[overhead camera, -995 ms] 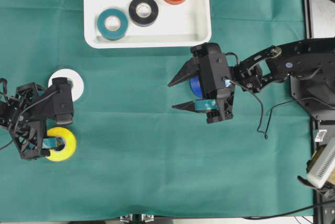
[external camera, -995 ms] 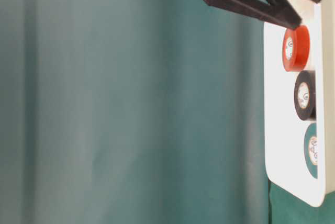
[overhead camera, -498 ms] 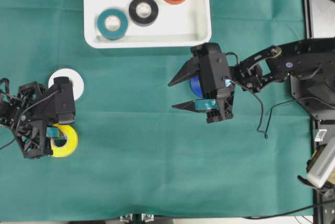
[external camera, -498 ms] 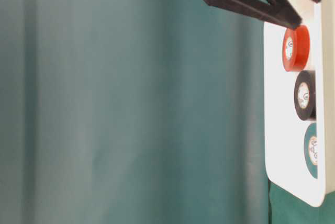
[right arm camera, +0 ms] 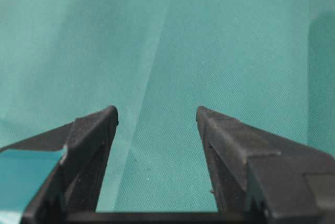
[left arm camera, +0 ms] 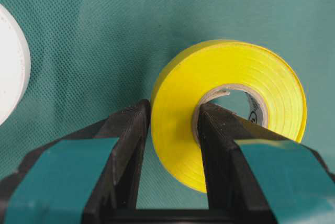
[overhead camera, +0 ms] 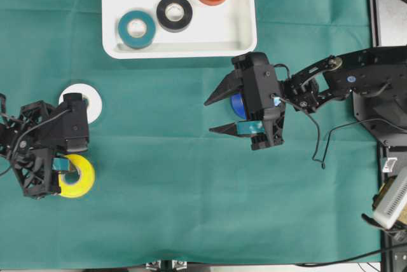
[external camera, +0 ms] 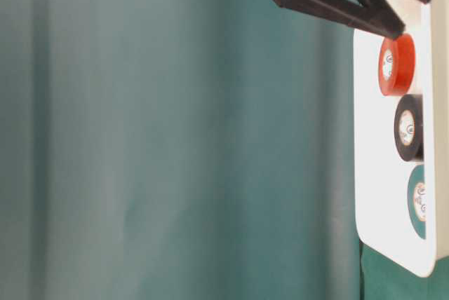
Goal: Put the tape alternately from left to right into the white case.
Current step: 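Lower the left gripper and grasp the yellow roll, then carry the yellow roll into the tray and release it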
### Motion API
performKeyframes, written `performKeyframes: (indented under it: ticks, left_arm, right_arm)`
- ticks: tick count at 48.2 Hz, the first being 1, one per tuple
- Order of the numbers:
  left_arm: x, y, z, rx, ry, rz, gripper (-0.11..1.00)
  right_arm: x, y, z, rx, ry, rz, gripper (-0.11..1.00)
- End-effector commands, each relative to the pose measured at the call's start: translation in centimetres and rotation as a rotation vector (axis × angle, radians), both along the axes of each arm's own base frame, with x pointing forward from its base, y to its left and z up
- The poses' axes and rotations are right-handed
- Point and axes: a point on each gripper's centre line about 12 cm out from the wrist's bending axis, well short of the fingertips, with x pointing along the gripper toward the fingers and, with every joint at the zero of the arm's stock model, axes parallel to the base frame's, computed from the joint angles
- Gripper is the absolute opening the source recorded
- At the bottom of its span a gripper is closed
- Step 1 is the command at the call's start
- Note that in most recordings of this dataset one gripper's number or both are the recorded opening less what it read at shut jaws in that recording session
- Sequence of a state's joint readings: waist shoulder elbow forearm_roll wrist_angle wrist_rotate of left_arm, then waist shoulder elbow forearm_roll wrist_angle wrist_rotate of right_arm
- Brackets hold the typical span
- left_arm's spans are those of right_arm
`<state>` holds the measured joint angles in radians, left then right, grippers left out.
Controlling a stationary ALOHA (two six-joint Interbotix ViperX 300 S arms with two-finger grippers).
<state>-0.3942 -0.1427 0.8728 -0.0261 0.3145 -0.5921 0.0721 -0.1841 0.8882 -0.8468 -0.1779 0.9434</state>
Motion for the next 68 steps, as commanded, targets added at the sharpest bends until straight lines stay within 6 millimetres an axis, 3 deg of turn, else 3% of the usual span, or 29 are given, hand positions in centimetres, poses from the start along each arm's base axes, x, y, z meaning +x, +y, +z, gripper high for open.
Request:
performKeyframes:
  ticks: [1,8,27,68]
  left_arm:
    - [0.6,-0.3,2.7,-0.027,-0.068,-0.005,-0.03]
    - [0.2,-0.1,4.3,-0.036,-0.096,-0.007,-0.03]
    - [0.8,2.7,4.7,-0.026,-0.112,0.075,-0.03]
    - [2.4,15.8,5.7,0.152,-0.201,0.288,-0.03]
  right_arm:
    - [-0.1,0.2,2.0,0.007,-0.061,0.007,0.71]
    - [-0.1,0.2,1.9,0.005,-0.060,0.007,0.71]
    - [0.0,0.2,2.1,0.005,-0.063,0.007,0.71]
    - [-0.1,0.2,1.8,0.006,-0.057,0.006,0.71]
